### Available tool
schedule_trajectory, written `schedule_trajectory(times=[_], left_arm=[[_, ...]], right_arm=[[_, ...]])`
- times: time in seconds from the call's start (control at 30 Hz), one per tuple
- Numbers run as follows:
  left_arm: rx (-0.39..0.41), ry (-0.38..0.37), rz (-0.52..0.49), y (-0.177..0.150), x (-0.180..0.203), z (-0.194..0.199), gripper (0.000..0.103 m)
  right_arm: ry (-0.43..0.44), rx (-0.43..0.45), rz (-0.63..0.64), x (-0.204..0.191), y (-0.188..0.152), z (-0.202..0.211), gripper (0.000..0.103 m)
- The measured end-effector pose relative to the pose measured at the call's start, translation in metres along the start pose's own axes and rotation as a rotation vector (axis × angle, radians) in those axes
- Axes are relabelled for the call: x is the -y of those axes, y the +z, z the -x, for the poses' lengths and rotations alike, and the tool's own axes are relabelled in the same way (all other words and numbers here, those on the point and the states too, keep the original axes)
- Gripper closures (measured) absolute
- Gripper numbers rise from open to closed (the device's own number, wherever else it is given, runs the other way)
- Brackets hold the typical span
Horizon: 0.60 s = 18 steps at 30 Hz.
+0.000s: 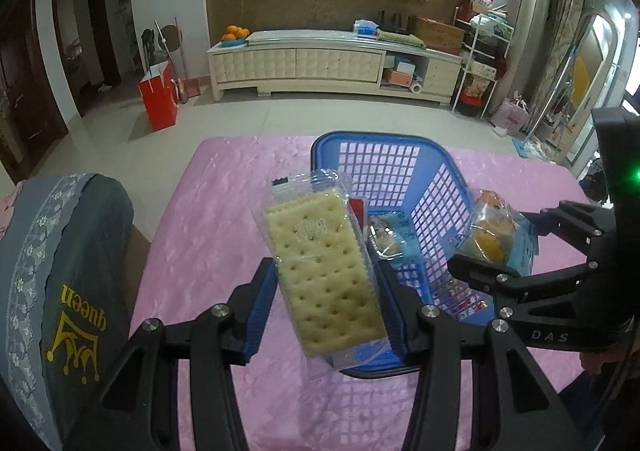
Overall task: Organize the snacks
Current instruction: 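Release the pastry bag into the basket with the right gripper while the left carries the crackers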
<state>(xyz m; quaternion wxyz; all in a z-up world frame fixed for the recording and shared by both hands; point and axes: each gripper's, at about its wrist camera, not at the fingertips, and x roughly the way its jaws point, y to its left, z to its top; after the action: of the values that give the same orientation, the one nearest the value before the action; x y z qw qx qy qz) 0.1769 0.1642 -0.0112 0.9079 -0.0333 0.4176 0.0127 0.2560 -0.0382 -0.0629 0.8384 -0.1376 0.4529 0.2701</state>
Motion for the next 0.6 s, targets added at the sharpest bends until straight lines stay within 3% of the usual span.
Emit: schedule_trajectory(times=[0.23, 0.3, 0.6], left_arm=[[-0.004, 0.011, 0.001, -0.001, -0.004, 0.001, 0.056], [-0.005, 0.011, -0.004, -0.001, -0.002, 0.002, 0.056], [-0.005, 0.003, -0.051, 0.0, 0.019, 0.007, 0.056]], right_arm=[[-0.014, -0.083, 0.054, -0.007, -0.001, -0.014, 0.016], [-0.003, -0.075, 0.05, -0.006, -0.004, -0.011, 0.008], [-0.005, 0.003, -0.017, 0.016, -0.006, 0.019, 0.003]])
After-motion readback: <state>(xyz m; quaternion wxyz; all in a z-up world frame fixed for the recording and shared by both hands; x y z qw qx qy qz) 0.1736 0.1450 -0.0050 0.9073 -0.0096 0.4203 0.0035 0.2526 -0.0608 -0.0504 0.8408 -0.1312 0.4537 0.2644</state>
